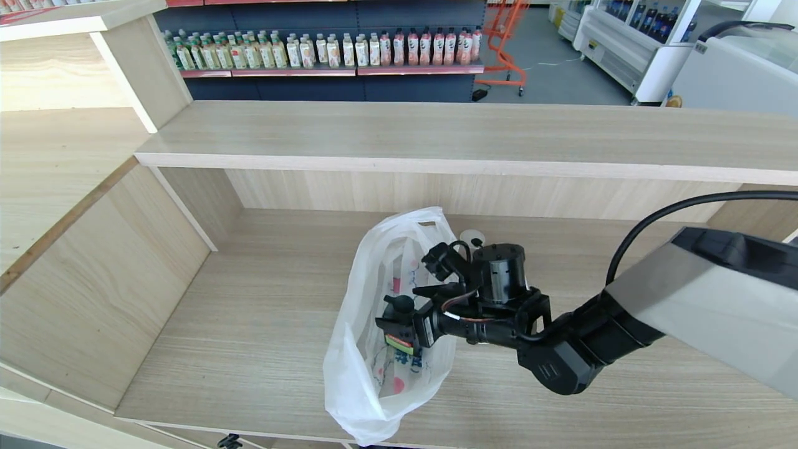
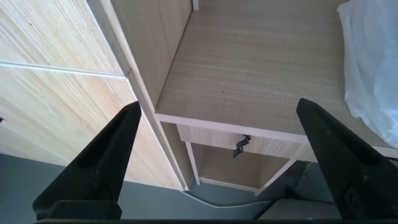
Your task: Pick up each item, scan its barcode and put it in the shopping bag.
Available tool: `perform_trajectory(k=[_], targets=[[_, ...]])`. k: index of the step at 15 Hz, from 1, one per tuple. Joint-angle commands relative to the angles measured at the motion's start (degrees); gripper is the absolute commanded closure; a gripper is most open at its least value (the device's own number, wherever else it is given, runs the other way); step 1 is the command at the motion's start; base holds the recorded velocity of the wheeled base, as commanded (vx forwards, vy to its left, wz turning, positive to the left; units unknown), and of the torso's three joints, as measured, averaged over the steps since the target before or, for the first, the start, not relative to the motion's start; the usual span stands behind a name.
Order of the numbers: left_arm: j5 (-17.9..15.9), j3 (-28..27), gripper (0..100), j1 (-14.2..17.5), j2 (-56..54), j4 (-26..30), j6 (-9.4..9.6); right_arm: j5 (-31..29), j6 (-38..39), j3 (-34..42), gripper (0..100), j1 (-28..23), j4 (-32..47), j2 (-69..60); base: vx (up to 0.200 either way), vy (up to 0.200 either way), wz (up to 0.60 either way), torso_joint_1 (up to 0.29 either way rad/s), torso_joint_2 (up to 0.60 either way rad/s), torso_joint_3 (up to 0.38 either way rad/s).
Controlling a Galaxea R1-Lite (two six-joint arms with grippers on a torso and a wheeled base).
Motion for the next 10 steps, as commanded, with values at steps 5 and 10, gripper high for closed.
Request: perform_trajectory(k=[5, 10], targets=[[0.03, 0.00, 0, 0.01, 0.09, 0.00, -0.01, 3.99, 15.11, 5.89, 0, -5.60, 11.40, -21.39, 0.000, 0.000, 0.00, 0.000, 0.00, 0.000], [0.03, 0.00, 0, 0.01, 0.09, 0.00, -0.01, 8.12, 8.96, 18.81, 0, -15.98, 30.21, -54.61, 0.000, 0.000, 0.00, 0.000, 0.00, 0.000]])
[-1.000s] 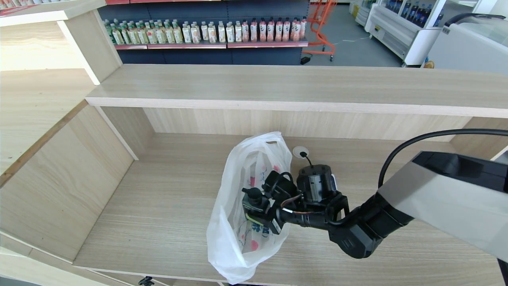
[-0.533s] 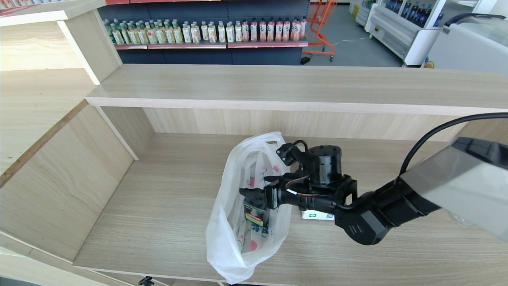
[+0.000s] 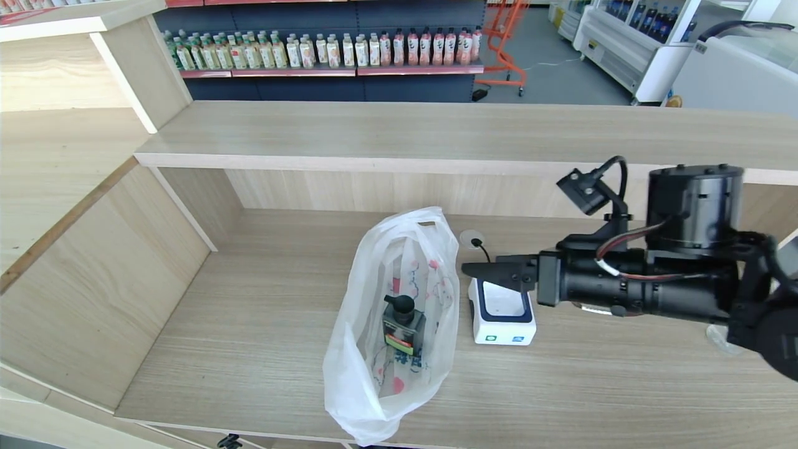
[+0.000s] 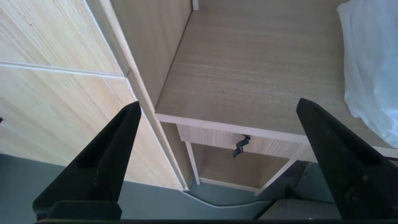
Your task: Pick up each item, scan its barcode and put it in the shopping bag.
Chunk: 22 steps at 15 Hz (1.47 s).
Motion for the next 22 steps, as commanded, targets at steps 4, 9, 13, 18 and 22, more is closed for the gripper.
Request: perform_trajectory(k=[4, 9, 13, 18, 22], targets=[[0.03, 0.00, 0, 0.01, 0.09, 0.00, 0.02, 0.03, -9.67, 10.11, 0, -16.99, 16.12, -26.44, 0.000, 0.000, 0.00, 0.000, 0.00, 0.000], [0.03, 0.00, 0, 0.01, 0.09, 0.00, 0.02, -0.06, -9.67, 11.70, 0, -21.30, 16.21, -27.50, 0.000, 0.000, 0.00, 0.000, 0.00, 0.000], [0.12, 0.00, 0, 0.01, 0.09, 0.00, -0.33, -0.15, -9.67, 13.01, 0, -21.30, 16.21, -27.85, -0.100, 0.000, 0.00, 0.000, 0.00, 0.000], [0.03, 0.00, 0, 0.01, 0.09, 0.00, -0.16, -1.55, -9.67, 13.37, 0, -21.30, 16.30, -27.76, -0.160, 0.000, 0.00, 0.003, 0.00, 0.003], [0.03, 0.00, 0, 0.01, 0.09, 0.00, 0.11, -2.87, -9.67, 13.37, 0, -23.58, 18.32, -27.41, 0.000, -0.100, 0.00, 0.002, 0.00, 0.001]])
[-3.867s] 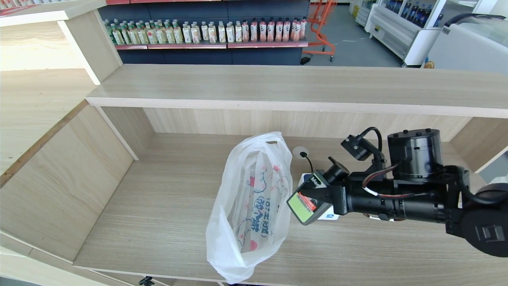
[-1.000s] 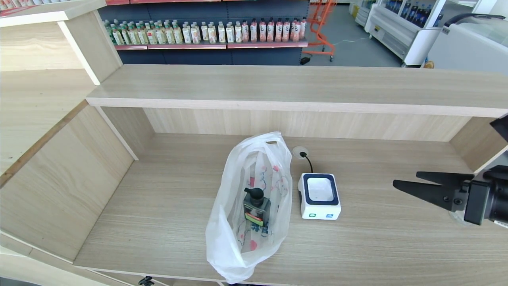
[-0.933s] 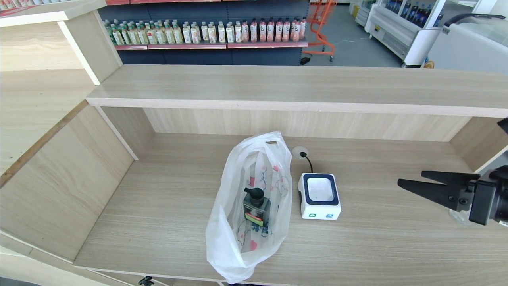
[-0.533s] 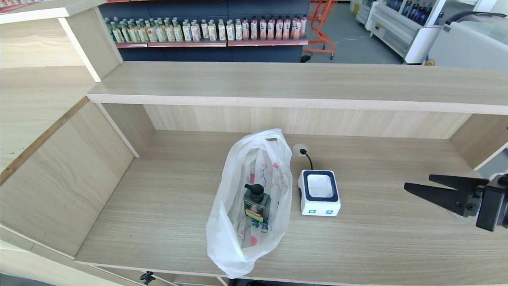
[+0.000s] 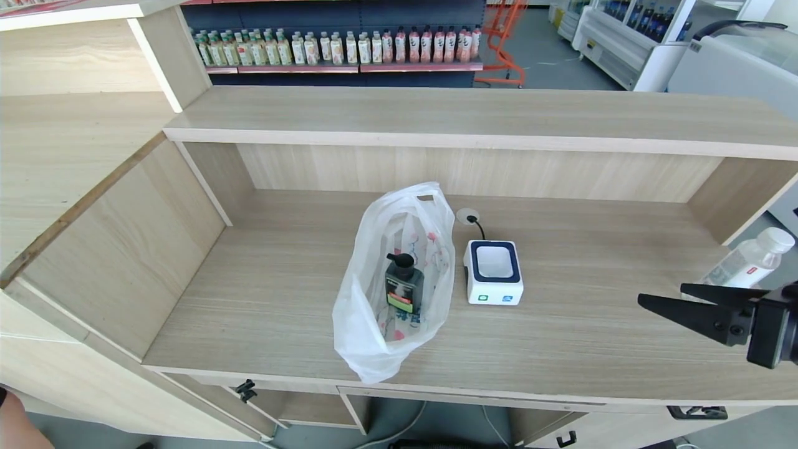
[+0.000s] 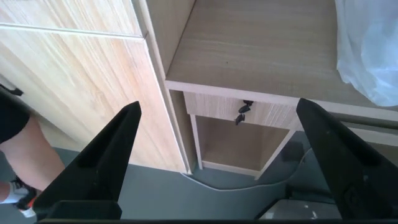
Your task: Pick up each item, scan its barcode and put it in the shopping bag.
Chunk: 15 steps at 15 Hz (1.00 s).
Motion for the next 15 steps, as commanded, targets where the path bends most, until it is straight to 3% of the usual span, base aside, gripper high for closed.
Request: perform_trajectory(k=[1, 4, 11, 15], targets=[[0.01, 0.00, 0, -0.04, 0.09, 0.01, 0.06, -0.28, -0.57, 0.09, 0, -2.61, 1.26, 0.57, 0.000, -0.200, 0.00, 0.007, 0.00, 0.002], [0.01, 0.00, 0, -0.04, 0.18, 0.01, 0.06, -0.28, -3.56, -0.08, 0, -5.43, 4.25, 0.31, 0.000, -0.200, 0.00, 0.004, 0.00, 0.001], [0.01, 0.00, 0, -0.04, 0.09, 0.01, 0.06, -1.77, -4.17, -0.08, 0, -5.52, 4.34, 0.57, 0.000, -0.200, 0.00, 0.002, 0.00, 0.002], [0.01, 0.00, 0, -0.04, 0.09, 0.01, -0.03, -6.69, -6.11, -0.08, 0, -5.52, 6.27, 0.40, 0.000, -0.200, 0.00, 0.001, 0.00, 0.002]])
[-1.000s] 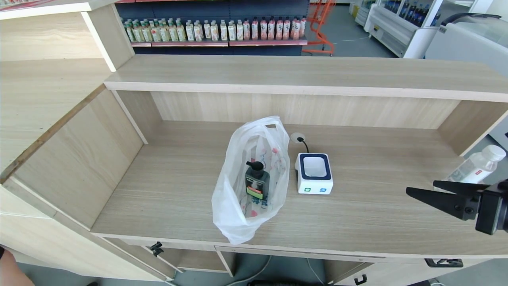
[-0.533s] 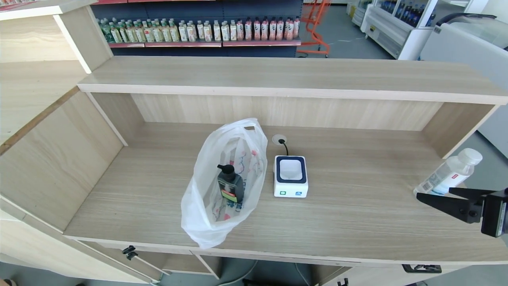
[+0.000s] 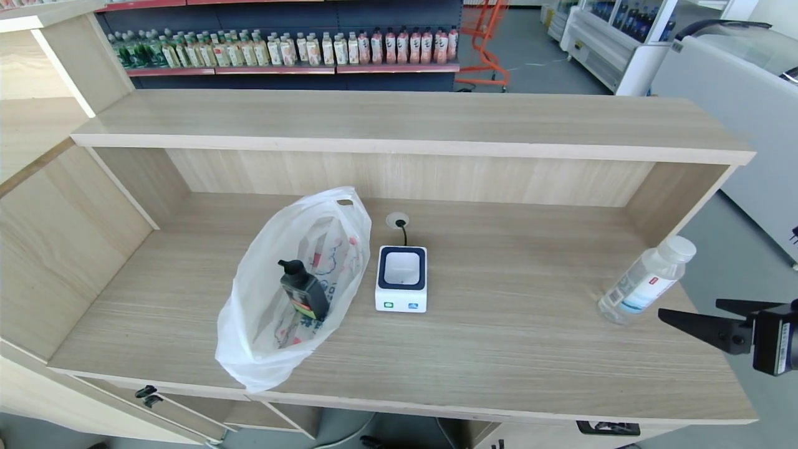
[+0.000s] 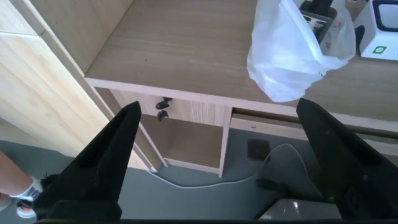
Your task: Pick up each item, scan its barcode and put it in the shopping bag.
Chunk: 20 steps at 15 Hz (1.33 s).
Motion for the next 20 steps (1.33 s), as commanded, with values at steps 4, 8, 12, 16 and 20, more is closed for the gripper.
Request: perform_trajectory(k=[4, 8, 12, 16, 20], targets=[[0.03, 0.00, 0, -0.01, 0.09, 0.01, 0.06, -0.45, -0.01, 0.76, 0, 0.01, 0.38, -0.59, 0.000, -0.200, 0.00, 0.001, 0.00, 0.004], [0.03, 0.00, 0, -0.01, 0.09, 0.01, -0.03, -3.87, -0.10, 1.81, 0, 0.01, 0.38, -0.59, 0.000, -0.150, 0.00, -0.001, 0.00, 0.003], [0.03, 0.00, 0, -0.01, 0.09, 0.01, -0.03, -14.69, -2.56, 3.83, 0, -0.70, 0.29, 1.26, 0.000, 0.000, 0.00, 0.000, 0.00, 0.000], [0.03, 0.00, 0, -0.01, 0.09, 0.01, -0.03, -16.79, -1.77, 4.01, 0, -0.08, -2.87, 6.45, 0.000, 0.000, 0.00, 0.000, 0.00, 0.000], [0.03, 0.00, 0, -0.01, 0.09, 0.01, -0.03, -12.84, -1.77, 8.84, 0, 3.00, -21.77, 14.88, 0.000, 0.000, 0.00, 0.000, 0.00, 0.000]])
